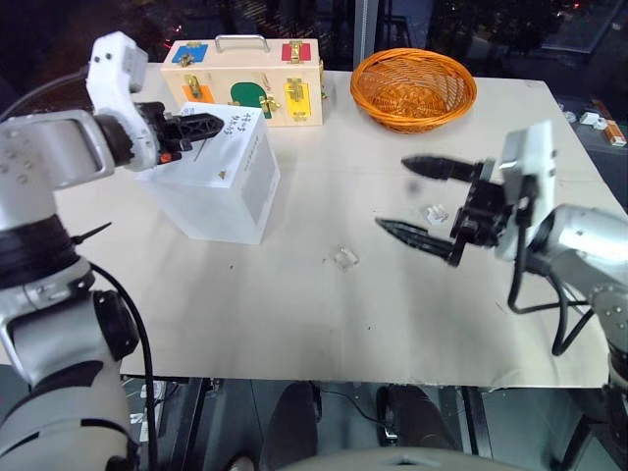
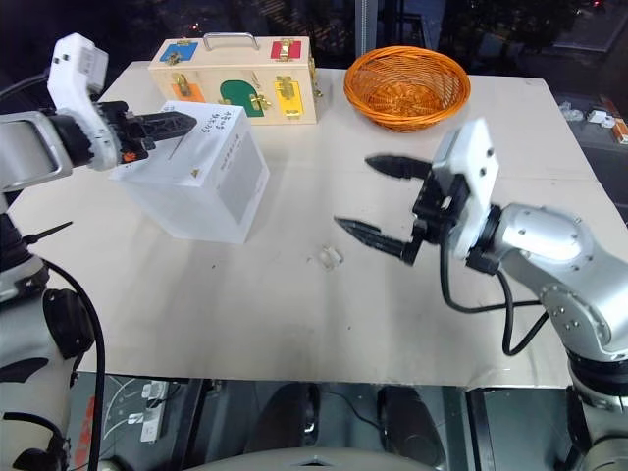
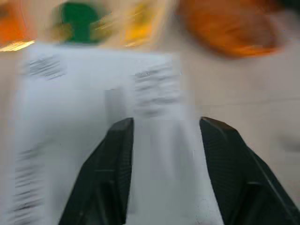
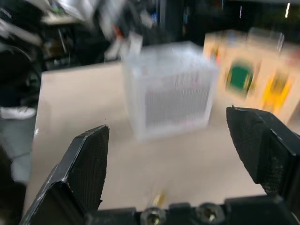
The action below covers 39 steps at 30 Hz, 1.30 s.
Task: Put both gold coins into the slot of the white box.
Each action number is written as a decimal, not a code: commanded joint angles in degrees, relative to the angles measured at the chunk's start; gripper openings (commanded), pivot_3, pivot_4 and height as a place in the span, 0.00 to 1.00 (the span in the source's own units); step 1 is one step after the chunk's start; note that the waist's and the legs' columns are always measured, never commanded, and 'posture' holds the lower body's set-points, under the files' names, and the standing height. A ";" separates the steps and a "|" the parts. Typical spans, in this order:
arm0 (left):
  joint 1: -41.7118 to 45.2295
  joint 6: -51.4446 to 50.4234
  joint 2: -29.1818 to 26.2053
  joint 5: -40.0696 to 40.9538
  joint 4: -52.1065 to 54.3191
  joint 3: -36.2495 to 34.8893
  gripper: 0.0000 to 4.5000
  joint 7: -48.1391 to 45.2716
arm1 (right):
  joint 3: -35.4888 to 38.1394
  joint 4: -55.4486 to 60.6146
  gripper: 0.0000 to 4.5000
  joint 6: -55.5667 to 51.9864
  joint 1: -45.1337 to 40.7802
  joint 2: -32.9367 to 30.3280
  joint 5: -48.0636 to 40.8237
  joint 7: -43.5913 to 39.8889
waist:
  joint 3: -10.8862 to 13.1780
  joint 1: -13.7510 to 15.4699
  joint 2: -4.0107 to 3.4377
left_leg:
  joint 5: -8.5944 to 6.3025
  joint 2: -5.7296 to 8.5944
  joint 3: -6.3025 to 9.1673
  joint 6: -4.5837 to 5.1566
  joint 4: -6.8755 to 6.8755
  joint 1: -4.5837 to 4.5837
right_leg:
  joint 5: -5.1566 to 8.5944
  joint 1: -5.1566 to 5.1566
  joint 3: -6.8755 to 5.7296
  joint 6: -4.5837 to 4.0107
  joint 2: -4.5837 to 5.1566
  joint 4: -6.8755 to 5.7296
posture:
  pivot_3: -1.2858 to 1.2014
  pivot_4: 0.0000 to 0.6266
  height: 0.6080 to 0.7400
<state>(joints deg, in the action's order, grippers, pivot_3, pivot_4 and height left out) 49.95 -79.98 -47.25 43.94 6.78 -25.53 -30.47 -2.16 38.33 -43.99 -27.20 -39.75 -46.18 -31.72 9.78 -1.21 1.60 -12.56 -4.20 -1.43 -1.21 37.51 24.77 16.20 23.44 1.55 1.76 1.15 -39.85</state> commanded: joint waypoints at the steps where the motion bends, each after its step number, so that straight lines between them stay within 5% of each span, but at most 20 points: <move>1: -9.08 5.48 -0.75 9.00 13.06 -3.30 0.52 -11.88 | -6.70 1.76 0.97 -4.23 0.38 0.41 4.68 3.64 | 0.00 0.16 0.01 | 0.01 0.00 0.01 -0.01 0.00 0.00 | 0.00 0.00 0.00 -0.01 0.03 -0.01 | 0.52 0.24 0.90; 5: -23.07 14.09 -3.99 10.78 21.19 -1.50 0.52 -25.06 | -13.55 -2.90 0.97 -7.45 0.75 4.92 9.79 7.77 | -0.01 0.01 0.02 | -0.01 0.01 -0.07 0.01 0.01 -0.03 | 0.00 0.00 -0.01 -0.01 0.00 -0.03 | 0.52 0.24 0.90; 9: -33.66 23.64 -4.43 6.61 22.24 -0.60 0.53 -29.64 | -15.70 -6.81 0.61 -7.78 -0.26 10.12 13.78 10.31 | -0.02 0.55 0.02 | -0.11 0.00 -0.01 0.19 0.01 -0.04 | 0.00 0.00 -0.08 -0.02 -0.04 -0.07 | 0.52 0.24 0.90; 14: -43.19 34.18 -5.32 0.96 22.90 0.53 0.53 -33.07 | -16.12 -10.32 0.61 -9.09 -1.81 14.07 16.00 10.48 | -0.04 0.56 0.08 | -0.11 -0.01 -0.07 0.21 0.01 -0.04 | 0.00 0.01 -0.02 -0.03 -0.06 -0.03 | 0.52 0.24 0.90; 18: -45.58 38.79 -6.02 -1.39 21.68 1.44 0.53 -34.58 | -17.41 -12.46 0.33 -9.26 -2.90 15.94 18.29 10.01 | -0.04 0.56 0.07 | -0.11 -0.01 -0.01 0.21 0.01 -0.01 | 0.01 0.01 -0.09 -0.04 -0.07 -0.03 | 0.52 0.24 0.90; 39: -46.72 40.82 -6.08 -0.88 23.61 3.84 0.53 -31.86 | -20.71 -18.35 0.33 -24.82 -12.95 21.97 22.75 10.10 | -0.03 0.33 0.06 | -0.11 -0.02 -0.03 0.22 -0.07 -0.01 | 0.01 0.05 -0.07 -0.04 -0.10 -0.02 | 0.52 0.24 0.90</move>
<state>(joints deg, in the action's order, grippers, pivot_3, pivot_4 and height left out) 3.27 -39.49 -52.88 41.99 28.32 -21.64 -62.90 -22.77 19.24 -68.87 -38.89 -18.14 -23.83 -21.09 9.75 -0.89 1.66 -12.68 -4.23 -1.47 -0.99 37.44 24.76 16.21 23.50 1.48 1.72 1.05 -39.87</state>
